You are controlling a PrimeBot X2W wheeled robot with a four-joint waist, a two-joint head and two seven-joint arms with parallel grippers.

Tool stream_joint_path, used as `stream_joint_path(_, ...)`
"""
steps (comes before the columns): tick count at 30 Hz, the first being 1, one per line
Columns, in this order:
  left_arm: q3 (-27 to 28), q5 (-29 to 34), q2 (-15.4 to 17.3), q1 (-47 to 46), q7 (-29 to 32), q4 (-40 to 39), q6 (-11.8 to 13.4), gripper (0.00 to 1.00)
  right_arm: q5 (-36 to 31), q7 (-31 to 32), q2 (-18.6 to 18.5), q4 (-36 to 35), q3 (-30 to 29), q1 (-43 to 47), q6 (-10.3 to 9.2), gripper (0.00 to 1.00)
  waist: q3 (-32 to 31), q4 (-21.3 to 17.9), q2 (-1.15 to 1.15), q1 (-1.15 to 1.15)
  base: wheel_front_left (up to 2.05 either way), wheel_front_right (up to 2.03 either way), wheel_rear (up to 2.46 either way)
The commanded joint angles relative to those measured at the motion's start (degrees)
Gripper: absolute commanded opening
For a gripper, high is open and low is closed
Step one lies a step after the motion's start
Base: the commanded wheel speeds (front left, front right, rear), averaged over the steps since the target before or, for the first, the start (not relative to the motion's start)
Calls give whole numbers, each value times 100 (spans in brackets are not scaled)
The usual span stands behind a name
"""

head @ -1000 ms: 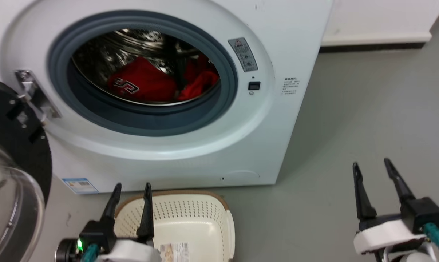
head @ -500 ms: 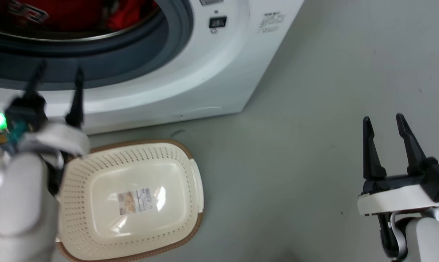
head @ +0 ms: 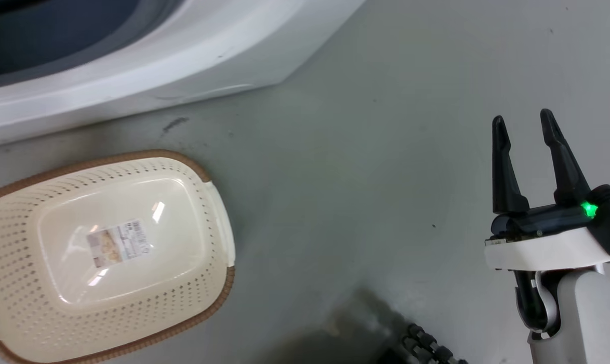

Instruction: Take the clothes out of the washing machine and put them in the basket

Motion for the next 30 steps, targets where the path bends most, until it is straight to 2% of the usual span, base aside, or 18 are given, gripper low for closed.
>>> stream_joint_path(1, -273, 0, 196, -482, 276, 154, -3, 100, 95, -16, 10, -85, 69, -108, -4, 100, 369, -316, 0, -2, 0, 0, 0)
stream_joint_path(6, -951, -19, 670, -1558, 1131, 549, -3, 100, 246, -15, 10, -205, 309, -167, -4, 100, 677, -552, 0, -2, 0, 0, 0)
stream_joint_path(13, -1762, -249, 1322, -2462, 2204, 935, -4, 100, 460, -16, 10, -323, 672, -64, -5, 100, 941, -936, 0, -2, 0, 0, 0)
stream_joint_path(22, -2657, -1034, 1577, -2882, 3176, 1045, -4, 100, 695, -15, 8, -517, 910, 247, -4, 100, 1108, -892, 0, -2, 0, 0, 0)
stream_joint_path(30, -3011, -1547, 1801, -2914, 3448, 997, -4, 100, 698, -15, 8, -630, 886, 275, -4, 100, 1187, -873, 0, -2, 0, 0, 0)
